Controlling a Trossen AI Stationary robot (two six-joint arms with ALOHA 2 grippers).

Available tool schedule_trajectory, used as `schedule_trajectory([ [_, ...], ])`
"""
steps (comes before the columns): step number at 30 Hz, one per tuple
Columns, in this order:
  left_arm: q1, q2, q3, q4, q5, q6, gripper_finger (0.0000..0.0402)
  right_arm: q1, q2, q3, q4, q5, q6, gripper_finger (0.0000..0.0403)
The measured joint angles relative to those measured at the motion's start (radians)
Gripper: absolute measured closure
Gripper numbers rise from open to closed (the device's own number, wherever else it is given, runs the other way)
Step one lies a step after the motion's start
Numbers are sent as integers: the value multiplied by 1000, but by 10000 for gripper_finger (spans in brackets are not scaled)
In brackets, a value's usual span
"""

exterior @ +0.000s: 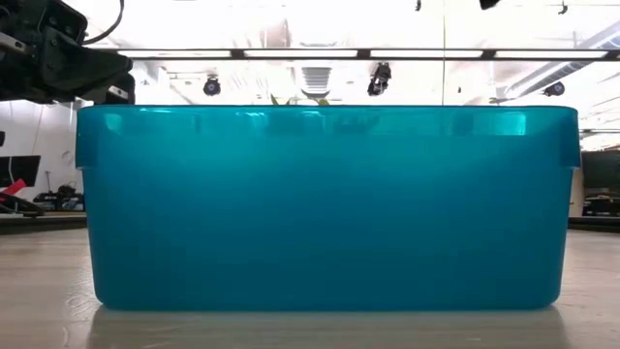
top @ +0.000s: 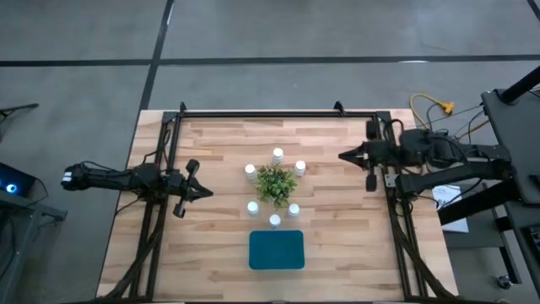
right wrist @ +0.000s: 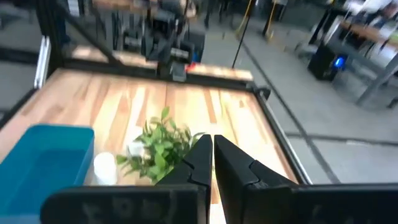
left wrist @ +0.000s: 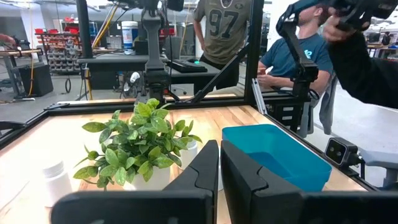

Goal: Pick and place pill bottles into a basket
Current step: Put the white medicine bottle into the blue bin

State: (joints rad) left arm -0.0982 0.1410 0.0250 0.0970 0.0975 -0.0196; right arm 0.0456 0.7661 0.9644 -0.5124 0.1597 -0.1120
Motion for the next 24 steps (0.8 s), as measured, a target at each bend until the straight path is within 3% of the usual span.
schedule_trajectory([
  [5,0,0,0,-1,0,0,401,0,151,195,-183,8,16,375],
  [12,0,0,0,-1,1,-1,401,-1,281,372,-261,101,7,307],
  [19,0,0,0,-1,1,-1,401,-1,345,408,-273,134,-22,236],
  [24,0,0,0,-1,1,-1,401,-1,374,400,-267,139,-12,215],
])
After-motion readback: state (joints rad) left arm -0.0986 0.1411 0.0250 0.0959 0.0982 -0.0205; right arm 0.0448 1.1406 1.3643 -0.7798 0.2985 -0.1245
